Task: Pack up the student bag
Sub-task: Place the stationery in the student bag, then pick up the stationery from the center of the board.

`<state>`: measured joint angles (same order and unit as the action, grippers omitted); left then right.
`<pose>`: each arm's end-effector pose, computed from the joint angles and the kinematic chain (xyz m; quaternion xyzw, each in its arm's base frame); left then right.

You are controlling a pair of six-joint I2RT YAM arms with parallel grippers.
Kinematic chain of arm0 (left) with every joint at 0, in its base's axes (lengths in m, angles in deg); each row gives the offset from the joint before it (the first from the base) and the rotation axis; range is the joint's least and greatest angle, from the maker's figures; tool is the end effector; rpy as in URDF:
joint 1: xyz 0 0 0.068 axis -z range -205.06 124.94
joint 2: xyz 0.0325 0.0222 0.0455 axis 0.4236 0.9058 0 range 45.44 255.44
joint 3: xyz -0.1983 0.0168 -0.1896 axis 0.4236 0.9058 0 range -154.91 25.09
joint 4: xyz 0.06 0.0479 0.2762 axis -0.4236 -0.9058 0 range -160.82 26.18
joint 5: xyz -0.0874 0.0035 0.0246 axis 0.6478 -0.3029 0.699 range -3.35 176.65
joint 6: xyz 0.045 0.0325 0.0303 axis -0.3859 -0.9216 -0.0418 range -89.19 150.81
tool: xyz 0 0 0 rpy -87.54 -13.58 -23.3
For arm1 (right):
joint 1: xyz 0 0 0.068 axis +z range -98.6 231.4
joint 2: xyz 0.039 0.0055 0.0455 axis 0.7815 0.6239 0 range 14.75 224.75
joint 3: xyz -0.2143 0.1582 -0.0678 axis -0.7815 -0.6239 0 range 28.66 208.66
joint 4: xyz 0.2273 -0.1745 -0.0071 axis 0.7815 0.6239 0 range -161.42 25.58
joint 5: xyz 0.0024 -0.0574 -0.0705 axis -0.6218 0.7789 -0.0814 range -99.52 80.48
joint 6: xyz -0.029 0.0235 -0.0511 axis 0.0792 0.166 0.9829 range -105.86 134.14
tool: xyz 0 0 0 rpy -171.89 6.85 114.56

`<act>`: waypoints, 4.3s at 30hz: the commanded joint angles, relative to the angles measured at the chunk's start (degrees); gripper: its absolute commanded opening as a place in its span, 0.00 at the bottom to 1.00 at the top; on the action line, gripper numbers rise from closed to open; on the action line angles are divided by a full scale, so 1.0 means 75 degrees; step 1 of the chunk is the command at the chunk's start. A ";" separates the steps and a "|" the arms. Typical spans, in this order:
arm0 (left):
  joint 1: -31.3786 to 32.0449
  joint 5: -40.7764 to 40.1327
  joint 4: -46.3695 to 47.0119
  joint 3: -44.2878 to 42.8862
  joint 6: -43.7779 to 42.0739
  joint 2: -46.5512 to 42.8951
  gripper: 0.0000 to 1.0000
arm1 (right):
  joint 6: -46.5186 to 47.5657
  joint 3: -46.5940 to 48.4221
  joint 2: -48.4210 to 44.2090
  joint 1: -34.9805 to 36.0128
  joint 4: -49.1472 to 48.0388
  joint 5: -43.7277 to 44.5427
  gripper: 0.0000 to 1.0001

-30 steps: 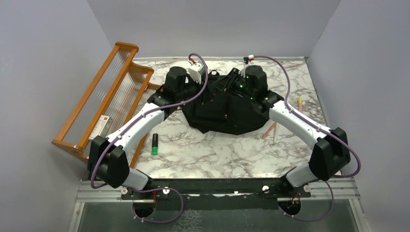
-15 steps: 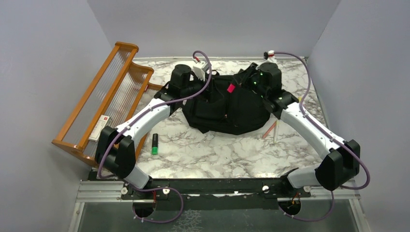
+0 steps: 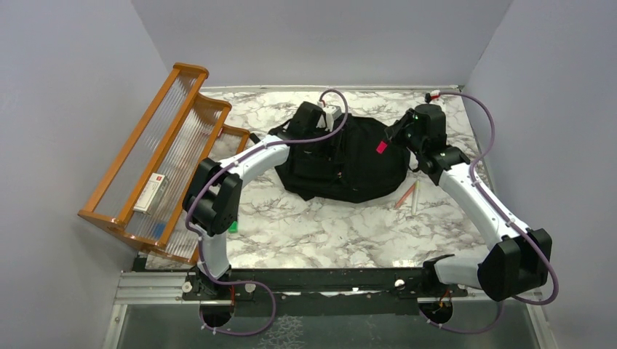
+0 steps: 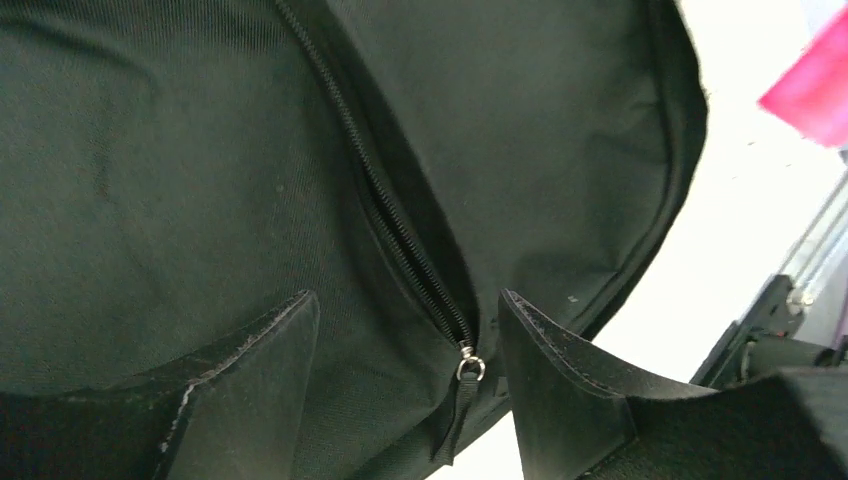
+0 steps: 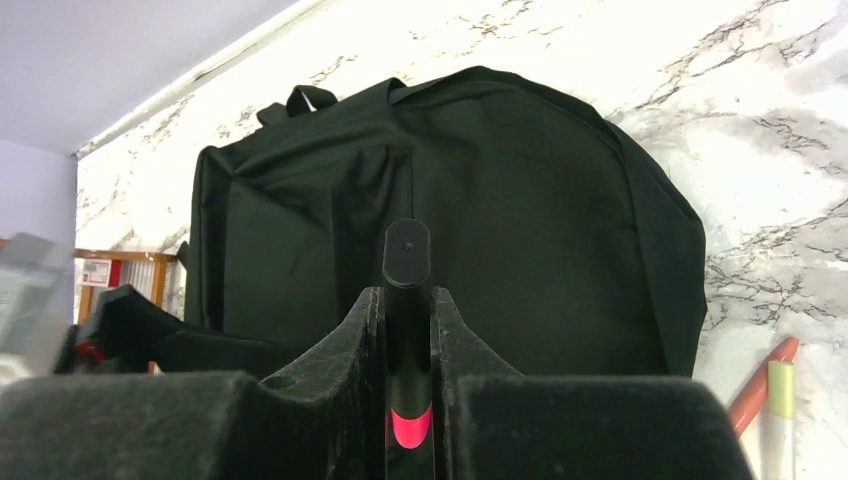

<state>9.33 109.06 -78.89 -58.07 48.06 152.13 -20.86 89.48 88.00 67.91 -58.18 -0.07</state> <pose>0.3712 -0.2765 0.2407 0.2150 0.8615 -0.3429 0.3066 0.3201 0.0866 0.3155 0.1788 0.8256 0.1677 0.5082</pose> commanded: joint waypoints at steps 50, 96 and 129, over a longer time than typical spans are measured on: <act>0.0757 -0.3908 -0.2321 -0.3142 -0.1417 0.1465 0.04 | -0.0269 -0.0389 -0.0173 -0.0138 -0.0568 -0.2356 0.00; 0.0758 -0.3500 -0.1899 -0.2424 -0.0773 0.0555 0.00 | -0.1177 0.0091 0.3439 0.0807 -0.3119 -0.3655 0.05; 0.0758 -0.3484 -0.1766 -0.2073 -0.0755 0.0510 0.16 | 0.0132 0.0002 0.1451 0.0833 -0.1779 -0.1624 0.48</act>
<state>14.82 82.33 -93.18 -74.33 42.34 158.80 -22.81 91.25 103.13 73.90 -72.98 -17.86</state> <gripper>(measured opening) 0.063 0.474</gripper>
